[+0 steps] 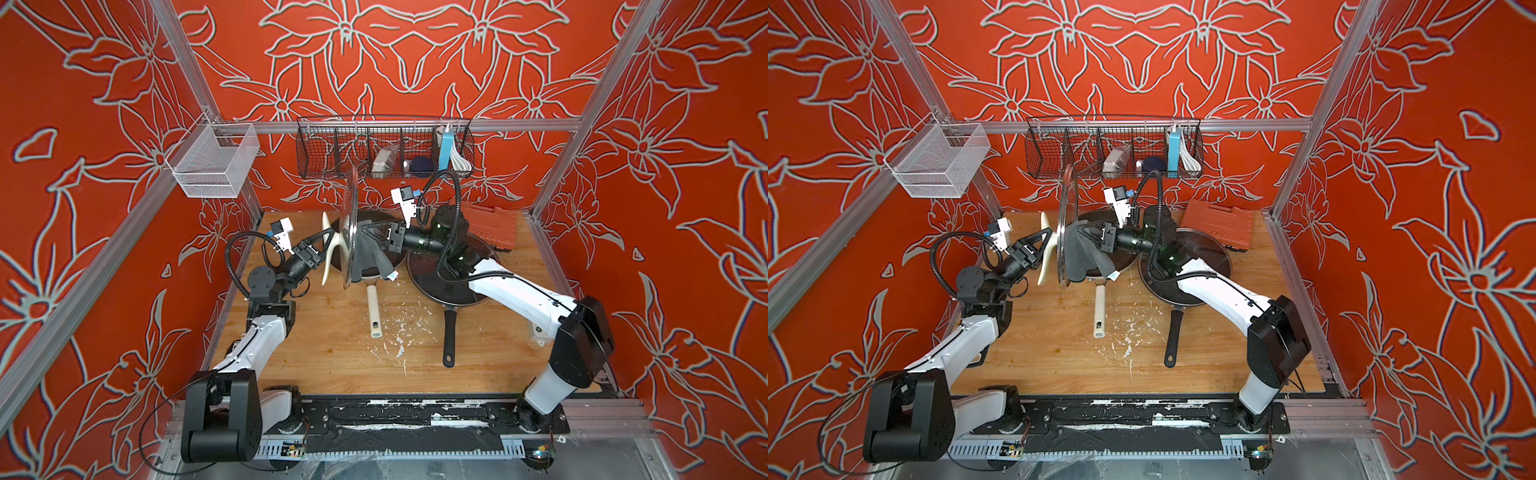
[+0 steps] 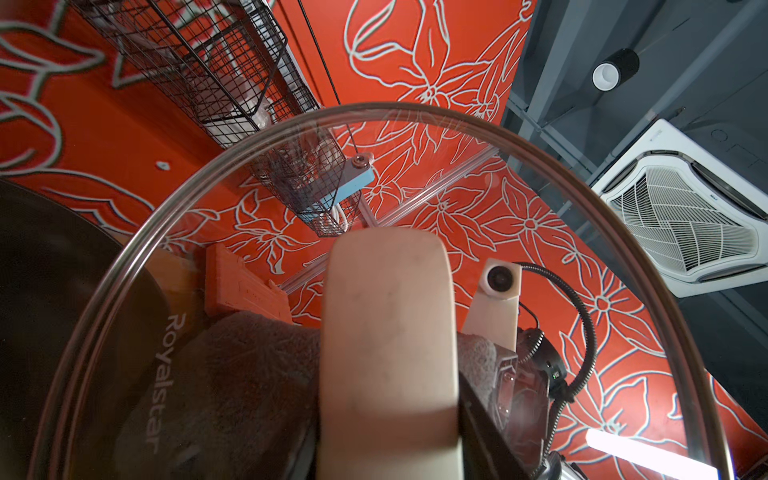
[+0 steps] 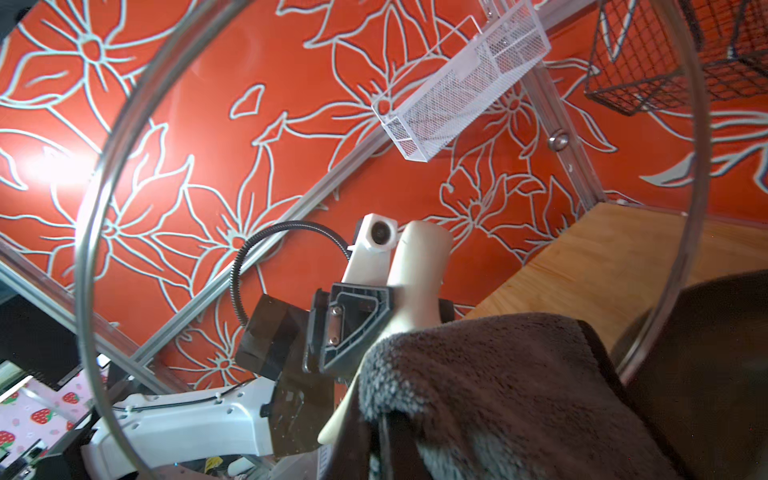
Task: Wipe the pot lid with a cloth
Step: Wipe the pot lid.
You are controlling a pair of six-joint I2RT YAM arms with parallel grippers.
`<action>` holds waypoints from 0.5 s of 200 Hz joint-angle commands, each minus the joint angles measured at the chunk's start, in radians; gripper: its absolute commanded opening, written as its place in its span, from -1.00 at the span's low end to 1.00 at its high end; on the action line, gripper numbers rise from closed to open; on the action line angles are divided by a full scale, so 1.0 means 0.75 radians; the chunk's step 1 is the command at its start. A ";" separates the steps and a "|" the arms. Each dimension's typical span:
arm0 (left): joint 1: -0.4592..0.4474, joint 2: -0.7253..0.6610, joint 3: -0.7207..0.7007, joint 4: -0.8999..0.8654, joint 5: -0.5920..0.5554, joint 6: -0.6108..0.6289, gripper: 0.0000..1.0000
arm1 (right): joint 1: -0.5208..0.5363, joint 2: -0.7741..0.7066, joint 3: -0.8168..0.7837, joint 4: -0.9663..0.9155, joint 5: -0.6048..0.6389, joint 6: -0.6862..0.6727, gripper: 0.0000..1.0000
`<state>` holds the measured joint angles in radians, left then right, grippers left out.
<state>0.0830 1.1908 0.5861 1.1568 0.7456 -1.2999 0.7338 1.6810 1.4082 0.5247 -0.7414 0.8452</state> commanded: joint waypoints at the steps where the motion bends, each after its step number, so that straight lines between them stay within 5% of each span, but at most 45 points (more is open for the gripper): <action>1: -0.019 -0.034 0.132 0.312 -0.118 0.003 -1.00 | 0.005 0.053 0.067 0.278 -0.089 0.185 -1.00; 100: -0.055 0.046 0.190 0.311 0.015 -0.039 -1.00 | 0.032 0.068 0.171 0.251 -0.139 0.201 -1.00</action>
<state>0.0463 1.2488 0.6548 1.1618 0.7452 -1.3033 0.7528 1.7565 1.4849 0.7071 -0.8143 1.0050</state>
